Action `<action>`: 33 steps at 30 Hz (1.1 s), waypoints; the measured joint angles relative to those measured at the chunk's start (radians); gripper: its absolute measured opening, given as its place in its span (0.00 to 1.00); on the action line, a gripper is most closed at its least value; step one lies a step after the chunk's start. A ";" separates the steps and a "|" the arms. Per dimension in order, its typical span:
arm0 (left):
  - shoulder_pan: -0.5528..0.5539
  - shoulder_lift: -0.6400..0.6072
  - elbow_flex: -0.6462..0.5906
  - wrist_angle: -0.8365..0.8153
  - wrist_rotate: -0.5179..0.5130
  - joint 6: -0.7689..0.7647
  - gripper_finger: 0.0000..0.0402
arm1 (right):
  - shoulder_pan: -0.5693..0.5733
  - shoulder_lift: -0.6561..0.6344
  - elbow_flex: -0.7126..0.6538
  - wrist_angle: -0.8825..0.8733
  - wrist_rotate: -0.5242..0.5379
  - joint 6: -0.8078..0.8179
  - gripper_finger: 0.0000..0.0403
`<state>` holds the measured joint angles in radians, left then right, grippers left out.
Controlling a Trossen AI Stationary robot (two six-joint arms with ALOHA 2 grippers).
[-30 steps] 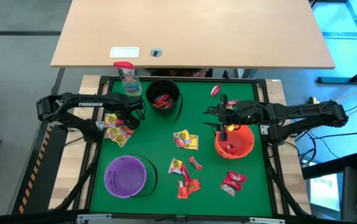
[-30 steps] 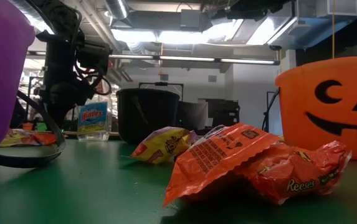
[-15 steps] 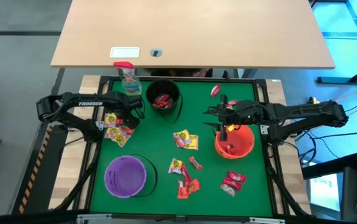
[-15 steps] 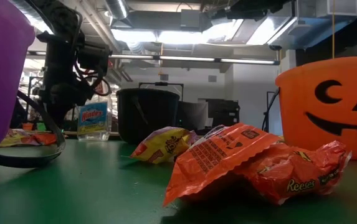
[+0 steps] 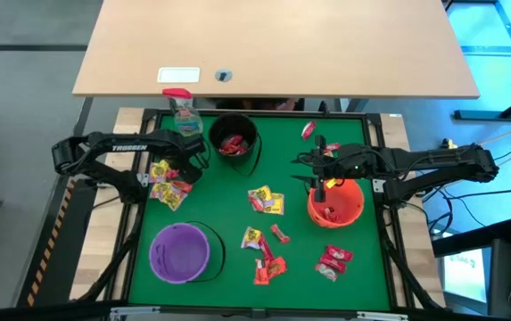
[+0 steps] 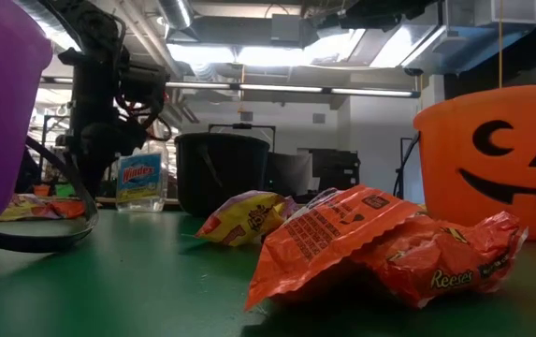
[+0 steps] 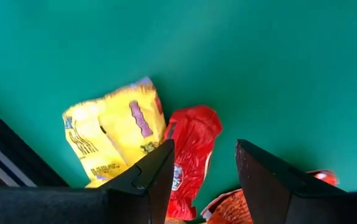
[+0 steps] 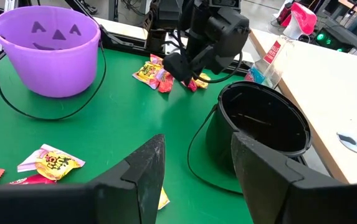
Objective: Sort candy
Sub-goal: Remove the orange candy from the black bucket
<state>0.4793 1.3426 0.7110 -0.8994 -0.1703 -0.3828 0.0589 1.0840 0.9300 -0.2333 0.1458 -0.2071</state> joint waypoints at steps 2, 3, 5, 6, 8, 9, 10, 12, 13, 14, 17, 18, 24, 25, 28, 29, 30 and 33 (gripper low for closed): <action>0.000 -0.002 0.030 -0.010 0.000 0.002 0.39 | 0.000 0.000 0.000 0.000 0.000 0.000 0.46; -0.001 -0.003 0.048 -0.019 0.000 0.005 0.39 | 0.000 0.000 0.000 0.000 0.000 0.000 0.46; -0.007 -0.003 0.096 -0.042 -0.006 0.019 0.39 | 0.000 0.000 0.000 0.000 0.000 0.000 0.46; -0.011 -0.003 0.122 -0.062 -0.017 0.025 0.39 | 0.000 0.000 0.000 0.000 0.000 0.000 0.46; -0.022 -0.003 0.177 -0.105 -0.051 0.027 0.39 | 0.000 0.000 0.000 0.000 0.000 0.001 0.46; -0.027 -0.003 0.206 -0.128 -0.069 0.028 0.39 | 0.000 0.000 0.000 0.000 0.000 0.005 0.46; -0.032 -0.003 0.237 -0.150 -0.085 0.028 0.39 | 0.000 0.000 0.000 0.000 0.000 0.014 0.46; -0.045 -0.004 0.299 -0.192 -0.114 0.029 0.39 | 0.000 0.000 0.000 0.000 -0.001 0.021 0.46; -0.055 -0.004 0.331 -0.204 -0.127 0.033 0.39 | 0.000 0.000 0.000 -0.001 -0.001 0.022 0.46; -0.066 -0.004 0.363 -0.211 -0.135 0.047 0.39 | 0.000 0.000 0.000 -0.001 -0.003 0.022 0.46; -0.116 -0.005 0.440 -0.191 -0.141 0.166 0.39 | 0.000 0.000 0.000 -0.002 -0.003 0.023 0.46; -0.136 -0.005 0.459 -0.174 -0.141 0.217 0.39 | 0.000 0.000 0.000 -0.002 -0.003 0.023 0.46; -0.217 -0.005 0.489 -0.079 -0.130 0.397 0.39 | 0.000 0.000 0.000 -0.002 -0.007 0.023 0.46; -0.217 -0.004 0.484 -0.064 -0.115 0.409 0.39 | 0.000 0.000 0.000 -0.002 -0.007 0.023 0.46; -0.212 -0.001 0.453 -0.025 -0.060 0.453 0.39 | 0.000 0.000 0.000 -0.002 -0.007 0.023 0.46; -0.211 0.000 0.436 -0.006 -0.049 0.492 0.39 | 0.000 0.000 0.000 -0.001 -0.007 0.023 0.46; -0.211 0.000 0.418 0.015 -0.047 0.535 0.39 | 0.000 0.000 0.000 -0.001 -0.007 0.023 0.46; -0.203 0.000 0.375 0.072 -0.043 0.638 0.39 | 0.000 0.000 0.000 -0.001 -0.007 0.023 0.46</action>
<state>0.2761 1.3426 1.0857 -0.8277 -0.2138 0.2547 0.0587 1.0840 0.9298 -0.2342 0.1390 -0.1841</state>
